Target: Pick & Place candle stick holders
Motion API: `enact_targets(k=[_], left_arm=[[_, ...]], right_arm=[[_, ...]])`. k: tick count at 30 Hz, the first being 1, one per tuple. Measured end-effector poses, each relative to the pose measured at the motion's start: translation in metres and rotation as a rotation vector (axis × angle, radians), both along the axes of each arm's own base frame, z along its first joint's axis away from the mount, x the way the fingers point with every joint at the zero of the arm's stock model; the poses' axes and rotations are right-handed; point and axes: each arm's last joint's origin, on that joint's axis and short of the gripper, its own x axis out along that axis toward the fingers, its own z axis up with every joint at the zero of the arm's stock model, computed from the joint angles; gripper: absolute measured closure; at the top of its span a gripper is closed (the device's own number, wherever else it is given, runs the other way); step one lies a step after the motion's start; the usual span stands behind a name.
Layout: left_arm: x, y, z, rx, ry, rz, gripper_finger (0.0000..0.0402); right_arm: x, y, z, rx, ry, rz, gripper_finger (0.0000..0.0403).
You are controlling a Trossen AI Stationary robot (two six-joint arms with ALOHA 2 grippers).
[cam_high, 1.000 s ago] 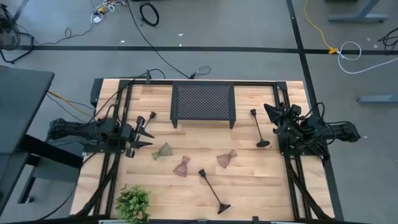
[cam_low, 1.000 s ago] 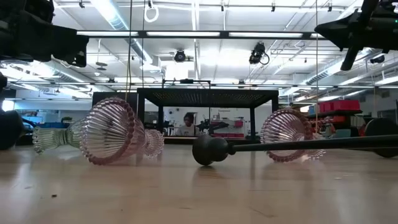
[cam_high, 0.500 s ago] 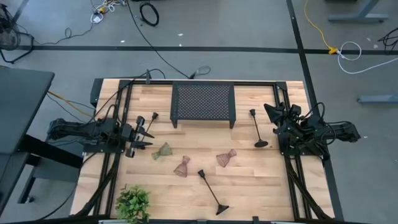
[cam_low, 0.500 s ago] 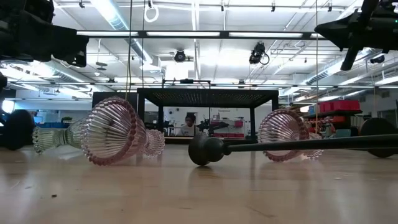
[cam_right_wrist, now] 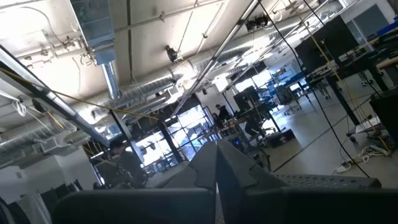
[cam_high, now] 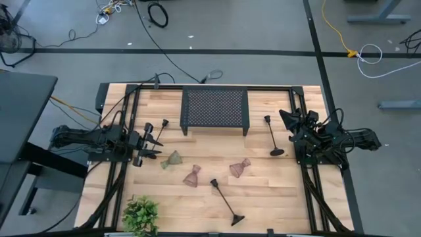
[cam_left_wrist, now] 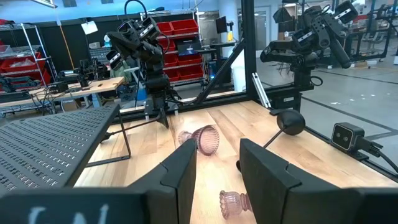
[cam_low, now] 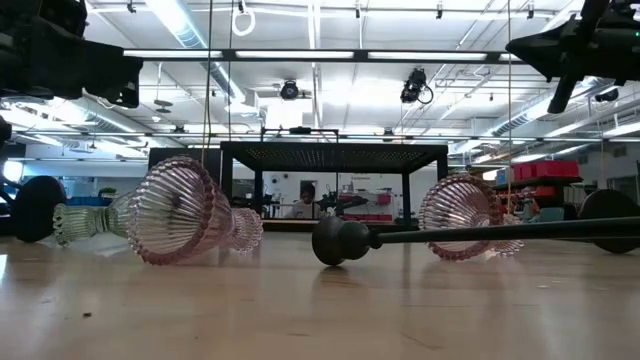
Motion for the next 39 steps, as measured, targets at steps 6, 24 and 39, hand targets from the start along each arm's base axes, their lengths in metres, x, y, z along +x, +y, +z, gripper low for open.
enact_targets(k=[6, 24, 39], left_arm=[[0.0, 0.0, 0.0, 0.0, 0.0, 0.0, 0.0275], [-0.001, 0.0, 0.006, -0.01, -0.065, 0.005, 0.0275], [-0.015, 0.019, 0.042, -0.396, 0.27, 0.664, 0.0275]], right_arm=[[0.0, 0.0, 0.0, 0.0, 0.0, 0.0, 0.0395], [0.0, 0.0, 0.0, 0.0, 0.0, 0.0, 0.0395], [0.0, 0.0, 0.0, 0.0, 0.0, 0.0, 0.0395]])
